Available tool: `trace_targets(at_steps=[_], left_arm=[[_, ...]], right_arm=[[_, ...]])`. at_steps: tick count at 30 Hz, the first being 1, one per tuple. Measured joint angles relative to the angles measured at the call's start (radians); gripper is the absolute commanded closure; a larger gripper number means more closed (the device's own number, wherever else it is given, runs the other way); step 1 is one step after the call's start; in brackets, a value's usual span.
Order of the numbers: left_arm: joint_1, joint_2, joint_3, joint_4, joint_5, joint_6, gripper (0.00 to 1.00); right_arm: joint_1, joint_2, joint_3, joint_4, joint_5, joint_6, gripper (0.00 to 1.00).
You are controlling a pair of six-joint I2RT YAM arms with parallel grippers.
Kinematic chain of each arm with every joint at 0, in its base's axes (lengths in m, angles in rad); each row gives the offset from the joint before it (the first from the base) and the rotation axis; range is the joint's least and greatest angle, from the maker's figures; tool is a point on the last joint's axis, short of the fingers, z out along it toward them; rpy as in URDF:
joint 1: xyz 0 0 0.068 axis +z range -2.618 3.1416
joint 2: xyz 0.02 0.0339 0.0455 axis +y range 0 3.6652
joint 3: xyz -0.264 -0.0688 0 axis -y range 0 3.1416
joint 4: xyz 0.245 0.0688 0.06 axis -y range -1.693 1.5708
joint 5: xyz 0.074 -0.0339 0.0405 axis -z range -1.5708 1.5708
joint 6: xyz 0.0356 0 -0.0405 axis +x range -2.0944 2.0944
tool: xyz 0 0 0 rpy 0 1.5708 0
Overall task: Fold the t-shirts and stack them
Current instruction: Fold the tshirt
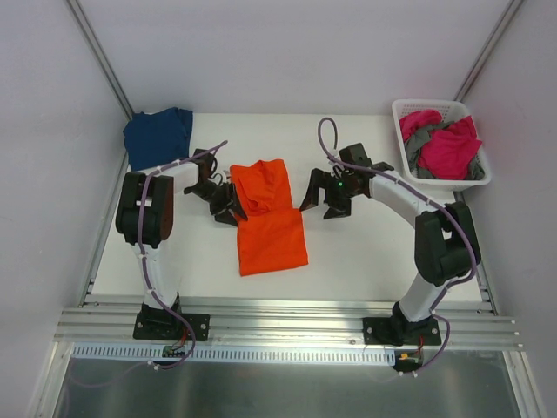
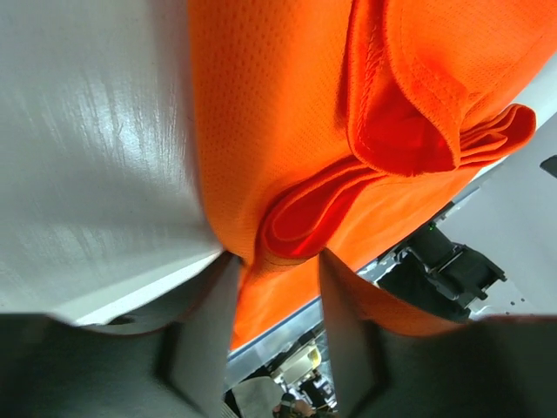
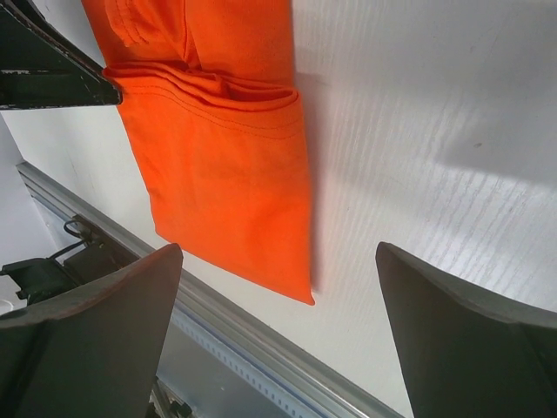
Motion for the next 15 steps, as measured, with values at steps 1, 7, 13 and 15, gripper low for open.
trace_targets(at_steps=[1,7,13,15], left_arm=[[0.000,0.000,0.000,0.000,0.000,-0.002,0.62],[0.000,-0.007,-0.014,0.005,0.001,-0.014,0.51],[-0.002,-0.043,-0.077,-0.012,0.000,-0.021,0.55],[-0.006,-0.043,-0.077,-0.012,0.000,-0.021,0.55]], right_arm=[[0.000,0.003,0.003,0.000,0.000,0.000,0.01],[-0.002,0.014,0.019,0.001,0.000,0.004,0.01],[-0.003,0.031,0.035,0.014,-0.001,0.010,0.01],[-0.004,0.036,0.040,0.016,-0.001,0.011,0.01]])
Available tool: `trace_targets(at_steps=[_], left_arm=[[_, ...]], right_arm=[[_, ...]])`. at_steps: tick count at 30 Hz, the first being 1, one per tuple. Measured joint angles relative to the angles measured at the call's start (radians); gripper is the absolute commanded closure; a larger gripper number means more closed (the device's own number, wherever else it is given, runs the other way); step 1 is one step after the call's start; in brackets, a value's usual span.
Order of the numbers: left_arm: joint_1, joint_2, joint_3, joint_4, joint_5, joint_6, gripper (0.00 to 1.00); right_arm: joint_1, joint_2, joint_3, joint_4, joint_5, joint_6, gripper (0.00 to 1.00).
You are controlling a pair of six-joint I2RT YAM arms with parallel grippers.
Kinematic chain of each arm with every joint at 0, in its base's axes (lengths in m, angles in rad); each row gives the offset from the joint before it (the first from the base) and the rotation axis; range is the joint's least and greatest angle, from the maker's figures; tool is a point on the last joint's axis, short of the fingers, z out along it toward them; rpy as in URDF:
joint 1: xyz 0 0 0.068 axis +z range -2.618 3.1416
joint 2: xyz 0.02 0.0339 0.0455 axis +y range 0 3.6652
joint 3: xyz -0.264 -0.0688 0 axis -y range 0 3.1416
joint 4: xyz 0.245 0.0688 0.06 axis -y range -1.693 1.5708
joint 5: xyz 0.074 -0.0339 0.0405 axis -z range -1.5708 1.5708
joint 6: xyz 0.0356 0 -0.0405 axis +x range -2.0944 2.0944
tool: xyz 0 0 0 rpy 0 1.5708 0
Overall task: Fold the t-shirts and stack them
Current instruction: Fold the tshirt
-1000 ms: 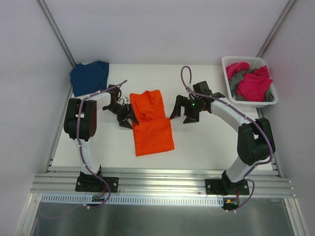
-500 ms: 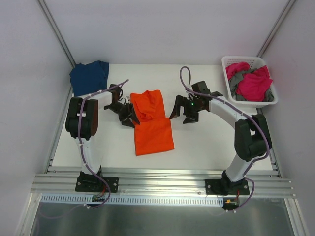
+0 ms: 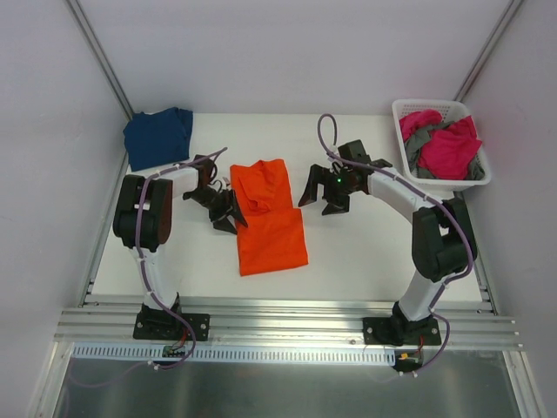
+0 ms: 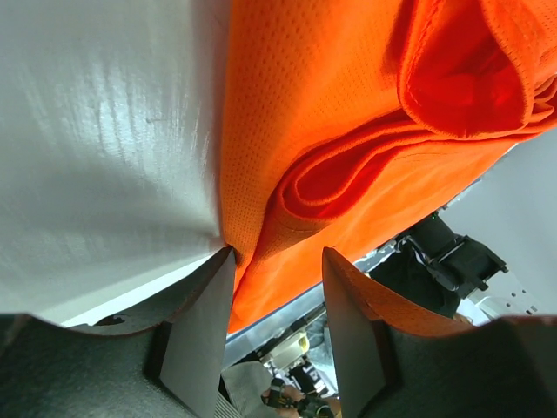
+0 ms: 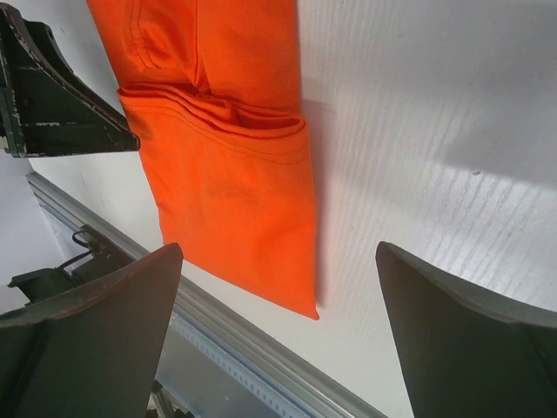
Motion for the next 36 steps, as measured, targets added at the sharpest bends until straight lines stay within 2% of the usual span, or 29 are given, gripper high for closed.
trace_targets(at_steps=[15,28,36], left_arm=[[-0.019,-0.079,0.010,-0.024,-0.071,0.001,0.56],[-0.019,-0.007,0.078,-0.031,-0.096,0.007,0.58],[-0.019,0.034,0.087,-0.032,-0.105,0.008,0.64]], right_arm=[[-0.013,0.020,0.013,0.010,-0.004,0.014,0.01],[-0.015,0.022,0.010,0.013,-0.004,0.014,0.01],[-0.021,0.016,-0.015,0.018,0.000,0.014,0.01]])
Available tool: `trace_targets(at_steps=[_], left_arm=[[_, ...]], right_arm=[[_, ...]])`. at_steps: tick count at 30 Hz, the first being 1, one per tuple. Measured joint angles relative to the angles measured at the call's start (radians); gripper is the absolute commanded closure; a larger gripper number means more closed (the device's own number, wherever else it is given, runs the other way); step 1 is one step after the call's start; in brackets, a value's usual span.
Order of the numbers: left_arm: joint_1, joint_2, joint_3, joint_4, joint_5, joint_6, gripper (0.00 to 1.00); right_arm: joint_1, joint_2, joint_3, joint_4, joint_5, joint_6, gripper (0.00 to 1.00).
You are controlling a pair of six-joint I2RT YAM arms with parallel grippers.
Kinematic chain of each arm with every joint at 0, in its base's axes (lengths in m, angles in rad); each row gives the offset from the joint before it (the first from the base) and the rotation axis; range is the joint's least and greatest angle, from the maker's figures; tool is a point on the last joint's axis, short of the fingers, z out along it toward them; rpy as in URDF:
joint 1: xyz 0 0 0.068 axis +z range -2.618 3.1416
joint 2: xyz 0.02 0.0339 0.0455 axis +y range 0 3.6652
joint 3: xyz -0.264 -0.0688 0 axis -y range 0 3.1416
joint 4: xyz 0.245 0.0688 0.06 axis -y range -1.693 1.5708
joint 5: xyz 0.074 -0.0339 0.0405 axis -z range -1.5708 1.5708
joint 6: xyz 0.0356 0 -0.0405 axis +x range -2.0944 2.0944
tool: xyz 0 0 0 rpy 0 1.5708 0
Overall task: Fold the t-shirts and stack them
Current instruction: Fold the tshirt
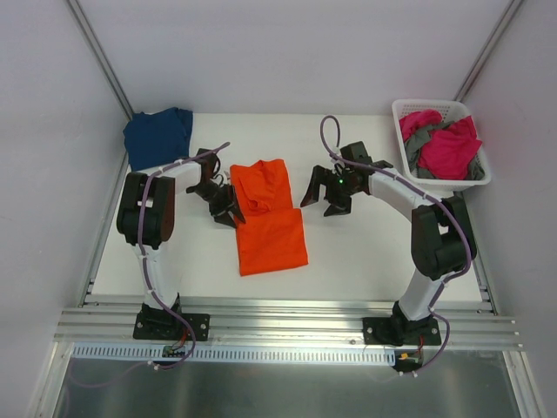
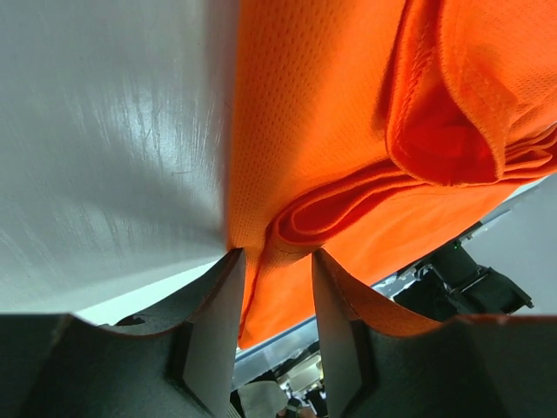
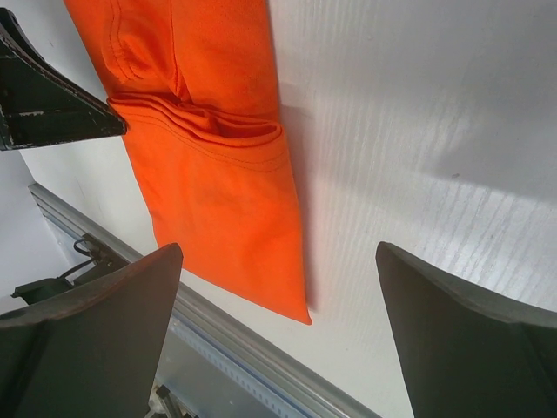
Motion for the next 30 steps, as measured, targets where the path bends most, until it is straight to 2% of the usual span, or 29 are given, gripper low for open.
trace_targets(at_steps=[9,10,11,15,18,23,24,25,26,28,30], left_arm=[[0.000,0.003,0.011,0.002,-0.001,0.000,0.67],[0.000,0.003,0.011,0.002,-0.001,0.000,0.69],[0.000,0.003,0.010,0.002,-0.001,0.000,0.76],[0.000,0.003,0.010,0.003,-0.001,0.002,0.87],[0.000,0.003,0.010,0.003,-0.001,0.001,1.00],[-0.001,0.000,0.003,0.003,-0.003,0.003,1.00],[0.000,-0.005,-0.005,0.003,-0.005,0.003,0.92],[0.000,-0.014,-0.015,0.003,-0.010,0.005,0.87],[0.000,-0.026,-0.027,-0.002,-0.013,0.002,0.88],[0.000,-0.051,-0.044,-0.009,-0.019,-0.004,1.00],[0.000,-0.070,-0.048,-0.016,-0.024,-0.002,1.00]], right_arm=[[-0.001,-0.001,-0.002,0.001,0.000,0.000,0.01],[-0.001,-0.001,-0.002,0.001,0.000,0.000,0.01],[-0.001,-0.002,-0.002,0.001,0.000,0.000,0.01],[-0.001,-0.001,-0.002,0.001,0.000,0.000,0.01],[-0.001,-0.001,-0.002,0.002,0.000,0.000,0.01],[-0.001,-0.001,-0.002,0.004,0.000,0.001,0.01],[-0.001,-0.001,-0.002,0.005,0.000,0.001,0.01],[-0.001,-0.001,-0.002,0.005,0.000,0.002,0.01],[-0.001,-0.001,-0.002,0.006,0.000,0.003,0.01],[-0.001,-0.001,-0.002,0.011,0.000,0.005,0.01],[-0.001,-0.001,-0.001,0.012,0.000,0.006,0.01]])
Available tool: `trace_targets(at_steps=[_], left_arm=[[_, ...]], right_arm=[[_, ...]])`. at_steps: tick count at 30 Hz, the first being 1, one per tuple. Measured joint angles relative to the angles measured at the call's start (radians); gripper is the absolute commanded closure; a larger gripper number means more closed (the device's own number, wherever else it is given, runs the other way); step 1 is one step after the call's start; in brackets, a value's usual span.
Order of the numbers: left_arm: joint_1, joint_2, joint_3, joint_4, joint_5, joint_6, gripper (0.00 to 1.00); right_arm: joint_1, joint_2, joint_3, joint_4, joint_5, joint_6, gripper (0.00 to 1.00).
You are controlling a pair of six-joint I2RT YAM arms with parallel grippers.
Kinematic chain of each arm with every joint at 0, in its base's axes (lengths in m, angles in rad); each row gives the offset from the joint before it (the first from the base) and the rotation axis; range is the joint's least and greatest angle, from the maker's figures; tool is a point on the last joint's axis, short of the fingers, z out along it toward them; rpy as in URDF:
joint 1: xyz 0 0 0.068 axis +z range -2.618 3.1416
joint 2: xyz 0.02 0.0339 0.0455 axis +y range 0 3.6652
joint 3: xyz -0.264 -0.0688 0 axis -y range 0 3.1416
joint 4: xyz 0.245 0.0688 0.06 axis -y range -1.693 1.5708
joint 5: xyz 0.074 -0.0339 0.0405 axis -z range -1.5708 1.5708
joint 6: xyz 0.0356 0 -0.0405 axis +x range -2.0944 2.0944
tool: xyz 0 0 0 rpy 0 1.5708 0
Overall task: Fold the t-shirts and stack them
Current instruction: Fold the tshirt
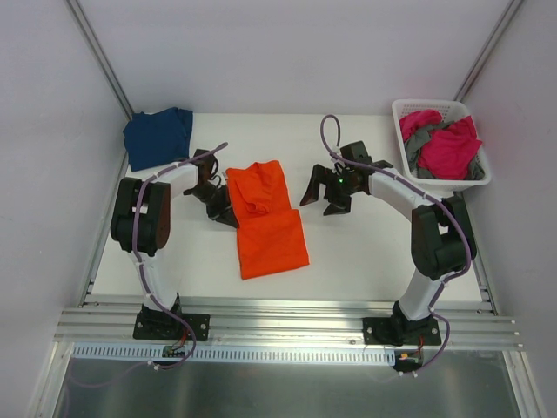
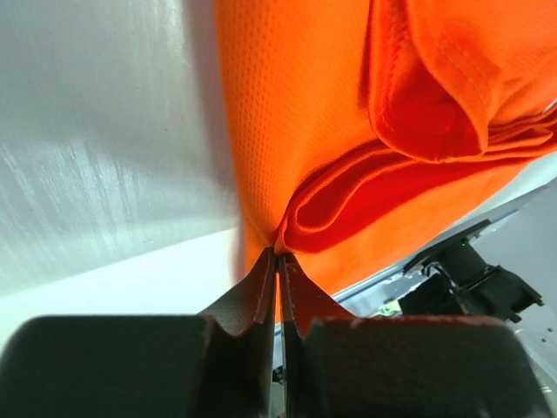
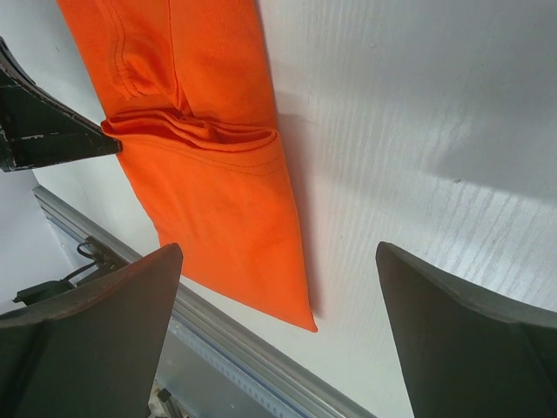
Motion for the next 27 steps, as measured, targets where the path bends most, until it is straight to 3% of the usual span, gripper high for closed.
trace_targets(at_steps=[1,2,3,13,27], left_arm=[[0.000,-0.005,0.000,0.000,-0.003,0.001,0.93],[0.000,-0.008,0.000,0.000,-0.005,0.002,0.99],[0.000,-0.010,0.001,-0.001,-0.005,0.000,1.00],[0.000,-0.010,0.015,-0.010,-0.020,0.009,1.00],[0.003,-0.082,0.003,-0.069,-0.163,0.020,1.00]], right_arm=[[0.000,0.001,0.000,0.000,0.000,0.002,0.01],[0.000,0.002,0.002,0.000,0.000,0.002,0.01],[0.000,0.005,0.005,0.000,0.000,0.003,0.01],[0.000,0.019,0.027,0.009,-0.001,0.013,0.01],[0.000,0.019,0.027,0.016,-0.001,0.020,0.01]])
